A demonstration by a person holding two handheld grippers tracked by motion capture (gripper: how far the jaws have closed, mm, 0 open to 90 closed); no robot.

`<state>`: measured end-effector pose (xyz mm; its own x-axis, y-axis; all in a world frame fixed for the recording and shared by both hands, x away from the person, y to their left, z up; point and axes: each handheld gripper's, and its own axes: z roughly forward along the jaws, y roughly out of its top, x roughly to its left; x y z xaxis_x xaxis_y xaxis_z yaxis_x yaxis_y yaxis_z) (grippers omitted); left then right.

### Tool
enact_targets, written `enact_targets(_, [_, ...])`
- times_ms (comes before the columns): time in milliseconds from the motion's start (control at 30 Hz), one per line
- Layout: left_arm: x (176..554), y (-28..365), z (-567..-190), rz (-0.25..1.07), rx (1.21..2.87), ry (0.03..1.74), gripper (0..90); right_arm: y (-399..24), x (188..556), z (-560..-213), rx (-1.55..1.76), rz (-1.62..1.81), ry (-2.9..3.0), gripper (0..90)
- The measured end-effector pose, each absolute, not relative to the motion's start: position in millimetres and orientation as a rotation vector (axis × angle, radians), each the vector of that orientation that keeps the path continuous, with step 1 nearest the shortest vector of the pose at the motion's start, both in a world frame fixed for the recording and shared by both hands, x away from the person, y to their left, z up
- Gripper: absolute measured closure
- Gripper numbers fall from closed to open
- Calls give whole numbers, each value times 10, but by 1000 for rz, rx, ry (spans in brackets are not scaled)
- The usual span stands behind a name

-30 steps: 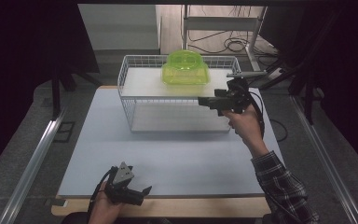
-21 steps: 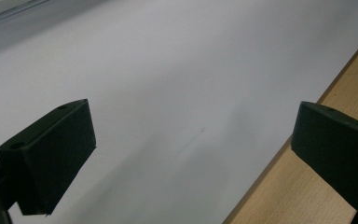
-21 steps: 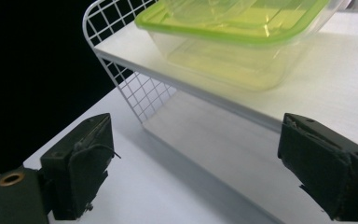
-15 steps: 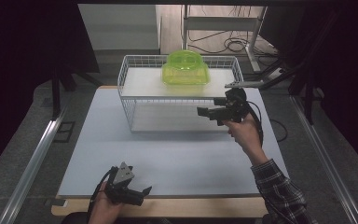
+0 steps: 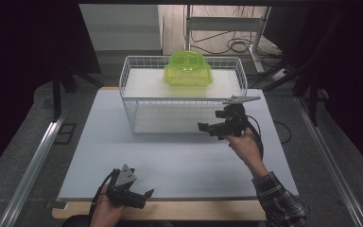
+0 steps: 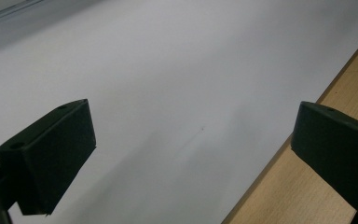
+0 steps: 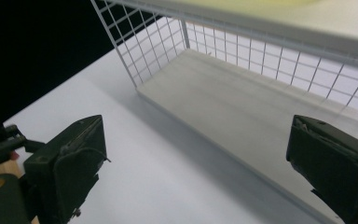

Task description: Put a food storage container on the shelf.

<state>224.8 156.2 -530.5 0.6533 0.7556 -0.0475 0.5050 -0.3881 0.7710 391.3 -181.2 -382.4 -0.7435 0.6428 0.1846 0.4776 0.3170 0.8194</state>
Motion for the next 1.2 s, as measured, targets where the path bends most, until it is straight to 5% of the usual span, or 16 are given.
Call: enact_targets(1200, [2238, 1539, -5308, 401, 2093, 964, 0, -1997, 3471, -4707, 1019, 1214, 2456, 6])
